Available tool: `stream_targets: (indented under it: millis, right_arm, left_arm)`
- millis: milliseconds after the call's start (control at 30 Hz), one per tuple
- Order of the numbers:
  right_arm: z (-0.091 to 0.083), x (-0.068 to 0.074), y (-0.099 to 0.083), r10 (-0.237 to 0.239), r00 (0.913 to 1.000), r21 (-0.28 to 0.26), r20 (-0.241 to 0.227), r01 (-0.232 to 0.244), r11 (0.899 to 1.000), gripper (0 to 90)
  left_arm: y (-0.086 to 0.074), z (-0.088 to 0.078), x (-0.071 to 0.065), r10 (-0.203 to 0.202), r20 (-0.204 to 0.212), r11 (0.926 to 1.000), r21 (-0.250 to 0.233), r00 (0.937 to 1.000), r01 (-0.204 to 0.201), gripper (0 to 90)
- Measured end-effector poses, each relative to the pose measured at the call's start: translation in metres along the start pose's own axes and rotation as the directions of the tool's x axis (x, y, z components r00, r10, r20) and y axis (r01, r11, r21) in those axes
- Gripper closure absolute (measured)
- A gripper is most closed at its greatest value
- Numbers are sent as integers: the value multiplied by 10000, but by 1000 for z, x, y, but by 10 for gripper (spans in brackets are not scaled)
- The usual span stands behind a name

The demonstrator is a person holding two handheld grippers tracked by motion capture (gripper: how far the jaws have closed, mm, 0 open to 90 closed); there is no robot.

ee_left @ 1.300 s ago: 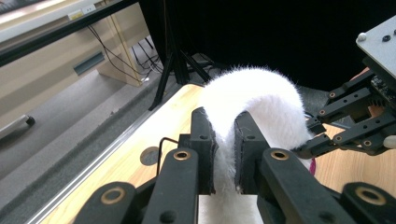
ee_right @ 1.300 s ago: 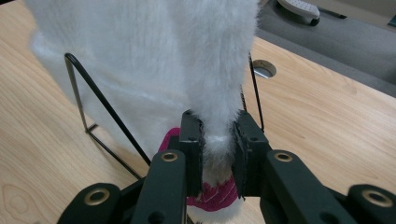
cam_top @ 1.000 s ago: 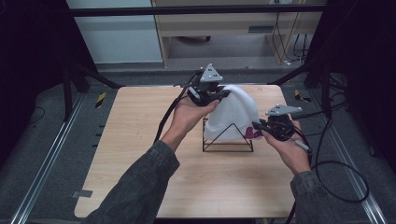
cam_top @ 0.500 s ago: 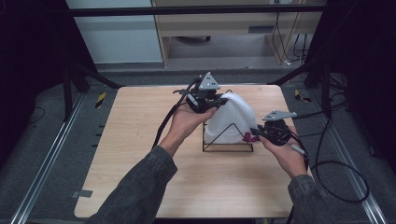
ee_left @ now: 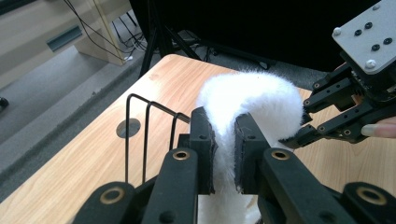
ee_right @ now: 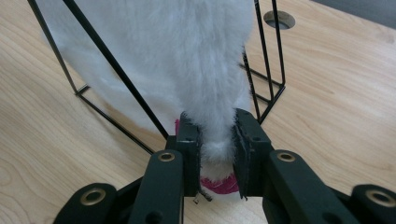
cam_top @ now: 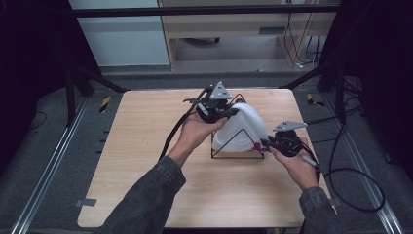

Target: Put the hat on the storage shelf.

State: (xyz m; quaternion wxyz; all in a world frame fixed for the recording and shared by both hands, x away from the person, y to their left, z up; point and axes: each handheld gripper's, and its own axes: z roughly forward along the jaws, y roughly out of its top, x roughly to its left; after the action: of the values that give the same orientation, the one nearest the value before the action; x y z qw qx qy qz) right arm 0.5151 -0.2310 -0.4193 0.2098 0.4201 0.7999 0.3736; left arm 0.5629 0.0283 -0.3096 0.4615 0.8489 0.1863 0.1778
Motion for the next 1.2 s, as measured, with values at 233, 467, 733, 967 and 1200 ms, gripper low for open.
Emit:
stream_targets:
  millis: [233, 467, 733, 967, 1200]
  right_arm:
    - [3, 0, -6, 115, 9999, 66, -21, -114, 9999, 738]
    - [4, -2, -11, 331, 9995, 183, -17, -330, 9993, 692]
    - [-1, -2, -16, 401, 9992, 111, 34, -402, 9991, 672]
    - [-11, -2, -23, 485, 9987, -15, 135, -485, 9988, 654]
    - [-19, 6, -32, 372, 9991, -98, 204, -370, 9993, 642]
  left_arm:
    - [-4, 4, -3, -31, 119, 10000, 53, 9999, 30, 803]
    - [-11, 8, -6, -40, 180, 9998, 214, 9998, 36, 803]
    - [-14, 11, -7, -56, 167, 9996, 265, 9998, 52, 803]
    - [-17, 11, -8, -92, 231, 9994, 334, 9997, 84, 799]
    - [-20, 11, -9, -386, 174, 9988, 301, 9991, 381, 790]
